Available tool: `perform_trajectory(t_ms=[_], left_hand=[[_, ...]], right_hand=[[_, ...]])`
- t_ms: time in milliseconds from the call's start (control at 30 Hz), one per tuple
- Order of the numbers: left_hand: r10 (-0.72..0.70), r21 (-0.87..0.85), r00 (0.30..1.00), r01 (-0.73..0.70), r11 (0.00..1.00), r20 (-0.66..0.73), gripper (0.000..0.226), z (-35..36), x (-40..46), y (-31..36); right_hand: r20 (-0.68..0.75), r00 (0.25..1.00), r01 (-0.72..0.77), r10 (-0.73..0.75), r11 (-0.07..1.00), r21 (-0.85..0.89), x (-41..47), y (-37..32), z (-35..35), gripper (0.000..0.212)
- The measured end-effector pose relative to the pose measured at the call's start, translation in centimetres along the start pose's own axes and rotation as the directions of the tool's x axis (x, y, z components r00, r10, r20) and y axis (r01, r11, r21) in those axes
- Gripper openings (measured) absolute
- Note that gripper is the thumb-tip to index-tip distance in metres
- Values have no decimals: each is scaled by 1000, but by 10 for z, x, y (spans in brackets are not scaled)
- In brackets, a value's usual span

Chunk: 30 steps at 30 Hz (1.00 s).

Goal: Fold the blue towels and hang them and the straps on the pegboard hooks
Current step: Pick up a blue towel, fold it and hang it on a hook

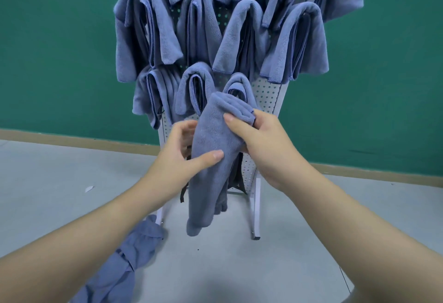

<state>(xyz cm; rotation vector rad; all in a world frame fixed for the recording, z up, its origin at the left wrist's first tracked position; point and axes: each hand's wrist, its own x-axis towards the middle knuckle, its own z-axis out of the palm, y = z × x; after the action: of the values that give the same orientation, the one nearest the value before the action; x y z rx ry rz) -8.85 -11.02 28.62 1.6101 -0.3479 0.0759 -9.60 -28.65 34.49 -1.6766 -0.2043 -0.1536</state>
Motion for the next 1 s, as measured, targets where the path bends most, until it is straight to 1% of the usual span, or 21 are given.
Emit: perform_trajectory(t_ms=[67,100,167,333,433,467,567,633,700,767,833,867,900,933,967,1000], left_hand=[[-144,-31,978,151,988,149,60,0,-1,3],[-198,-28,961,207,978,195,58,2,-3,4],[-254,-22,941,266,964,222,60,4,-5,4],[-317,-29,906,338,941,280,56,5,-8,6],[-342,-24,886,367,930,313,44,1,-9,7],[-348,-17,880,373,928,323,45,0,-10,8],[-347,-22,885,372,928,311,59,-3,-11,10],[-317,-62,900,349,935,299,57,-4,-11,15],[-294,-90,907,334,938,302,52,-6,-11,21],[-277,-105,908,323,941,313,53,-9,-10,26],[-267,-118,914,315,942,305,64,-13,-9,30],[-261,-129,918,310,942,299,72,-14,-8,31],[-258,-143,920,309,940,294,77,-16,-7,33],[-251,-157,923,305,939,291,79,-17,-7,35],[-245,-170,926,301,938,286,79,-18,-6,36],[-240,-181,929,297,938,281,78,-18,-5,38]], right_hand=[[10,1000,-21,19,989,149,1,-5,-1,34],[8,1000,-31,30,978,206,1,-7,-2,31],[-14,999,-41,47,958,285,3,-12,-6,27],[-101,989,-55,104,913,405,13,-13,-32,28],[-142,978,-71,154,882,466,17,-11,-48,25],[-157,971,-83,182,867,491,17,-11,-53,25],[-183,947,-123,266,822,557,15,-10,-67,27],[-163,939,-169,304,817,551,14,-5,-73,29],[-144,928,-223,344,821,526,14,2,-77,30],[-147,911,-265,386,819,508,13,9,-80,31],[-137,896,-316,422,824,471,10,14,-84,32],[-125,891,-354,437,840,411,8,18,-86,31],[-124,888,-393,443,870,298,6,22,-88,30],[-145,893,-411,426,903,122,4,26,-89,31],[-168,912,-390,373,917,-84,1,30,-90,36],[-170,942,-326,289,904,-275,-3,31,-91,44]])
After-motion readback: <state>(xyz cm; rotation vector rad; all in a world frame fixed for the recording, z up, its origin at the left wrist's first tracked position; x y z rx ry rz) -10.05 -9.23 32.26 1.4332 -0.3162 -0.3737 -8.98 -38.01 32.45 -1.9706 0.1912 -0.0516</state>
